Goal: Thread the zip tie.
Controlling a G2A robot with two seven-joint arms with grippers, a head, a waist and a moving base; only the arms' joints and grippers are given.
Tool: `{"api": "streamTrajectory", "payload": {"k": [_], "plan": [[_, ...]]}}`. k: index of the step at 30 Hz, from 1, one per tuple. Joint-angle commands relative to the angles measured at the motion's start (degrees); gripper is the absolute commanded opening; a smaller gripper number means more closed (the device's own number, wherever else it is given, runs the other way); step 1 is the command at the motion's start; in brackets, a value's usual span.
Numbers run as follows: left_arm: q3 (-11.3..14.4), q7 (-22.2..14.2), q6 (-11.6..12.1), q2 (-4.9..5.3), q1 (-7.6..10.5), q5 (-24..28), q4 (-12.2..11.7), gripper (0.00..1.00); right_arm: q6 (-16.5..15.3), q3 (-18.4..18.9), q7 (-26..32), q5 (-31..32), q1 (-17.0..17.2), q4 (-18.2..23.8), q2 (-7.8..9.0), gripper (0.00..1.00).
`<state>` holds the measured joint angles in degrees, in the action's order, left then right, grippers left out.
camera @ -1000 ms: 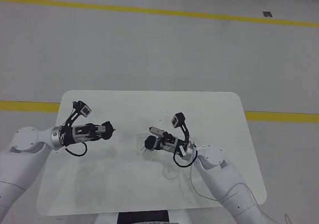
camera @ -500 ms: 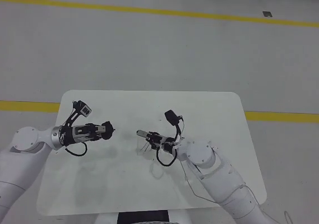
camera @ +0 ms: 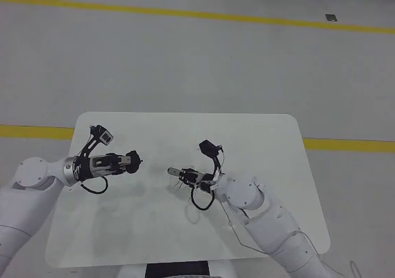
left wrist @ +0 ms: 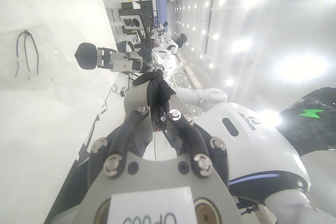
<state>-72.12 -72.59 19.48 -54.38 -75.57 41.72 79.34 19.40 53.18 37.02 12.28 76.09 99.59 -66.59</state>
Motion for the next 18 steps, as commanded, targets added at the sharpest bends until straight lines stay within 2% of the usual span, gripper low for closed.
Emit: {"api": "streamTrajectory", "payload": {"k": [1, 6, 11, 18], "plan": [[0.00, 0.00, 0.00, 0.00, 0.00, 0.00, 0.00, 0.00, 0.08, -0.55, 0.14, 1.13, -0.52, 0.19, -0.12, 1.00], [0.00, 0.00, 0.00, 0.00, 0.00, 0.00, 0.00, 0.00, 0.08, -1.11, 2.86, 3.41, -2.37, 0.61, -0.45, 1.00], [0.00, 0.00, 0.00, 0.00, 0.00, 0.00, 0.00, 0.00, 0.08, -0.69, 8.22, 8.44, -4.50, -0.82, -1.09, 1.00], [0.00, 0.00, 0.00, 0.00, 0.00, 0.00, 0.00, 0.00, 0.08, 1.63, 16.38, 17.35, -5.68, -0.49, -3.41, 1.00]]}}
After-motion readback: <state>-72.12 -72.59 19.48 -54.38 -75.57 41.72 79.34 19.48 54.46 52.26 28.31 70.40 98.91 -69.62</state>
